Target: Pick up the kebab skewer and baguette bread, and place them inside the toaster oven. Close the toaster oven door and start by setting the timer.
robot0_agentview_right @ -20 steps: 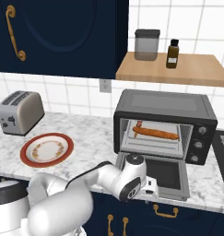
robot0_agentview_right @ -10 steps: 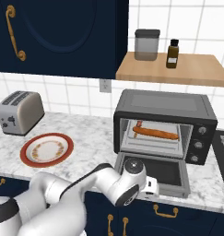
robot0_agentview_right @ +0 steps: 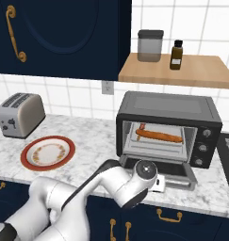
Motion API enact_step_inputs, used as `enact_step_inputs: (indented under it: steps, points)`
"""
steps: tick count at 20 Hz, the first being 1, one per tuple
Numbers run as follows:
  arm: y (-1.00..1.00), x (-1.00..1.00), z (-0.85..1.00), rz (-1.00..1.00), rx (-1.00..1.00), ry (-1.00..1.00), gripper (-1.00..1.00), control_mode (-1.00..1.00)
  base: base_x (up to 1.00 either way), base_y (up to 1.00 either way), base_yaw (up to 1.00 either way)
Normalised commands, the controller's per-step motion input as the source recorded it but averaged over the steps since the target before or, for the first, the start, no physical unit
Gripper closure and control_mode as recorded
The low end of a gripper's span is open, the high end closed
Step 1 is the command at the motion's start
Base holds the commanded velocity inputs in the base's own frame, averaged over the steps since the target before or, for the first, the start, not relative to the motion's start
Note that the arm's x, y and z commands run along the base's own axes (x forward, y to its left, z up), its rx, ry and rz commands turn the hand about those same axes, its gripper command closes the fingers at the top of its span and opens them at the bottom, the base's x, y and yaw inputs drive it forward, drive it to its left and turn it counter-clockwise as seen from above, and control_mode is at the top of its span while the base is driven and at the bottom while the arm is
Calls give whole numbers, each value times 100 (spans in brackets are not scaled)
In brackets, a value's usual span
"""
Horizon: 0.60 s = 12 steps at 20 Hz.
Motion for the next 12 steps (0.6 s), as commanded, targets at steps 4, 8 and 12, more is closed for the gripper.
enact_step_inputs:
  steps: [4, 8, 12]
  points:
    - [46, 100, 65, -7, 0, -17, -100, -100, 0, 0, 0]
    - [49, 100, 51, -6, 0, -14, -100, -100, 0, 0, 0]
    - [48, 98, 20, -6, 0, -10, -100, -100, 0, 0, 0]
